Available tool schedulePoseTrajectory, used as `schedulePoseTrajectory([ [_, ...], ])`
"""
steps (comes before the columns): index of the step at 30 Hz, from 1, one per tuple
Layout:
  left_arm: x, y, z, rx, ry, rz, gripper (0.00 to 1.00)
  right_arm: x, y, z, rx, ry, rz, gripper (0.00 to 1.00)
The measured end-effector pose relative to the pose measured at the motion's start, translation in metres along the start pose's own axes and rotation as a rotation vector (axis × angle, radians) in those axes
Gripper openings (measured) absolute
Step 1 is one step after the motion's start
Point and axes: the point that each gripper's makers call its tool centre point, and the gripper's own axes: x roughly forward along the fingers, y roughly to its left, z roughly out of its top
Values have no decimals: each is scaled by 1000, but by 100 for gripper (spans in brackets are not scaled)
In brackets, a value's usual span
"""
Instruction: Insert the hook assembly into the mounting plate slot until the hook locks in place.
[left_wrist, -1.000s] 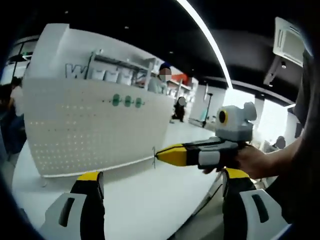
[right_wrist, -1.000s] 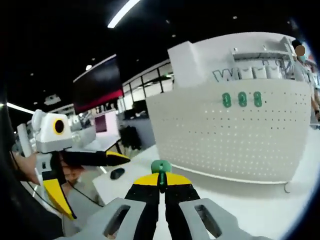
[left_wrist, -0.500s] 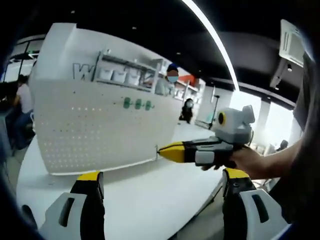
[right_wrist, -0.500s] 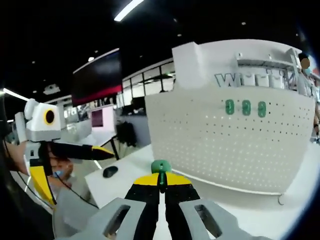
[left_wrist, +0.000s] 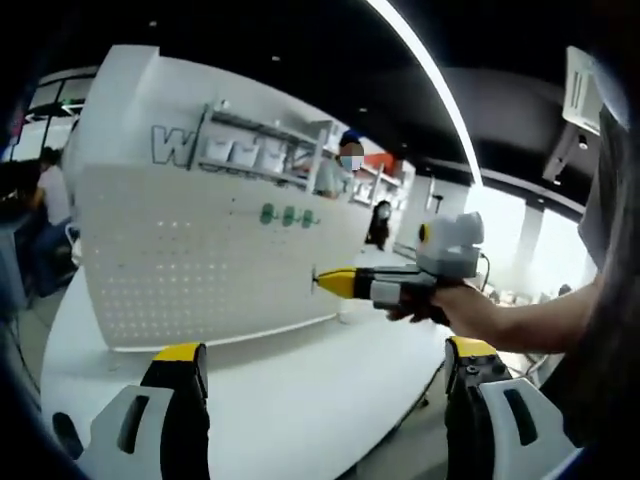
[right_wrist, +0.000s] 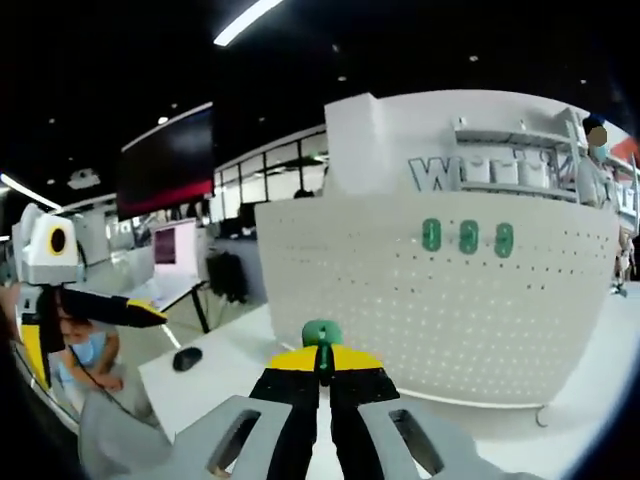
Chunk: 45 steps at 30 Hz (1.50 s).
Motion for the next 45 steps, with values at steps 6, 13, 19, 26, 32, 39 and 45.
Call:
schedulePoseTrajectory([
  [6, -11, 15, -7, 6, 32, 16, 100, 9, -33, 14, -11, -48, -104, 0],
  [13, -17, 30, -9, -10, 30, 40, 100, 14, -78, 31, -24, -92, -217, 0],
  [19, -12, 32, -12, 35, 64, 46, 100, 16, -113, 41, -42, -116, -288, 0],
  [26, -6, 29, -10, 22, 57, 36, 100, 15, -148, 47, -15, -141, -355, 0],
  [32, -8, 35, -3, -3, 19, 70, 100, 13, -177, 53, 6, -166, -402, 0],
  [39, -1, 31, -6, -1, 38, 62, 100, 16, -205, 61, 14, -182, -435, 0],
  [45, 2, 33, -3, -38, 12, 68, 100, 24, -222, 67, 12, -187, -443, 0],
])
